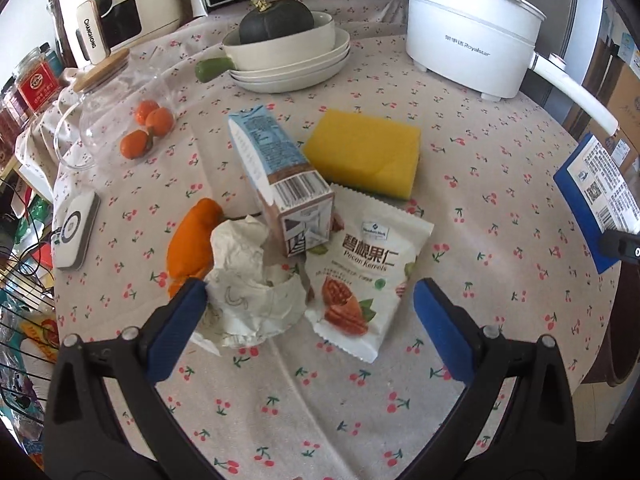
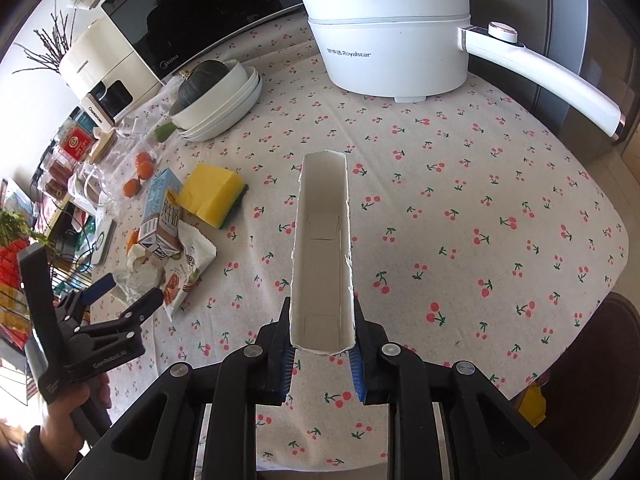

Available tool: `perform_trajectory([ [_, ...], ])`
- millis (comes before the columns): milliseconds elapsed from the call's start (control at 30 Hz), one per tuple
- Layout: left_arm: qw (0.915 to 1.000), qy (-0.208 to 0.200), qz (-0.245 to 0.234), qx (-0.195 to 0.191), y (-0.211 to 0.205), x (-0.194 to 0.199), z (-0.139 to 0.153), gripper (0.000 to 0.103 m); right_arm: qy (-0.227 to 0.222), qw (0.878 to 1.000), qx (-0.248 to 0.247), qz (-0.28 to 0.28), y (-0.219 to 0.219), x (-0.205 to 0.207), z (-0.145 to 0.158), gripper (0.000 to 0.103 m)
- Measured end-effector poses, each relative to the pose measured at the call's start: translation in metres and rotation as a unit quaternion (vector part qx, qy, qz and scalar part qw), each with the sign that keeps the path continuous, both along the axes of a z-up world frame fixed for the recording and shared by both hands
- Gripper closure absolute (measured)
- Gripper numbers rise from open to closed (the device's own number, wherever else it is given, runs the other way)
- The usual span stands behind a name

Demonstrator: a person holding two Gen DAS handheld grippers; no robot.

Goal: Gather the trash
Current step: 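Grasp the crumpled white tissue with the left tool while the right tool holds the carton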

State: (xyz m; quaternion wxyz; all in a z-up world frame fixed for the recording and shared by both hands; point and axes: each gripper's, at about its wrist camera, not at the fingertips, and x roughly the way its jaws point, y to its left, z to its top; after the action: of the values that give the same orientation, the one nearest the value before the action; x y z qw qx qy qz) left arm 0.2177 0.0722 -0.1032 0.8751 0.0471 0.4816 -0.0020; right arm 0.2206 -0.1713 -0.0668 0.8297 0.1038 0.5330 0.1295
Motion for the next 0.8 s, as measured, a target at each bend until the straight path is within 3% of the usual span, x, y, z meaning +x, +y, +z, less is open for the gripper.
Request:
perform_trajectory([
  [200, 0.9987, -0.040, -0.030, -0.011, -0.024, 0.001, 0.025, 0.002, -0.002, 1.000, 0.002, -0.002, -0.010, -0.001, 0.003, 0.079],
  [333, 0.9988, -0.022, -0.044, -0.008, -0.032, 0.002, 0.018, 0.004, -0.001, 1.000, 0.002, -0.010, -0.018, -0.002, 0.003, 0.079],
  [533, 0.9989, -0.001, -0.038, 0.030, -0.032, 0.004, -0.001, 0.005, -0.001, 1.000, 0.005, -0.013, -0.024, -0.006, 0.005, 0.079],
  [700, 0.9966, -0.026, -0.075, 0.021, -0.050, -0.003, 0.018, 0.014, -0.001, 1.000, 0.000, -0.015, -0.032, -0.010, 0.005, 0.079],
  [800, 0.9957, -0.019, -0.090, 0.013, -0.059, -0.003, 0.019, 0.020, -0.001, 1.000, 0.000, -0.022, -0.040, -0.011, 0.005, 0.079],
])
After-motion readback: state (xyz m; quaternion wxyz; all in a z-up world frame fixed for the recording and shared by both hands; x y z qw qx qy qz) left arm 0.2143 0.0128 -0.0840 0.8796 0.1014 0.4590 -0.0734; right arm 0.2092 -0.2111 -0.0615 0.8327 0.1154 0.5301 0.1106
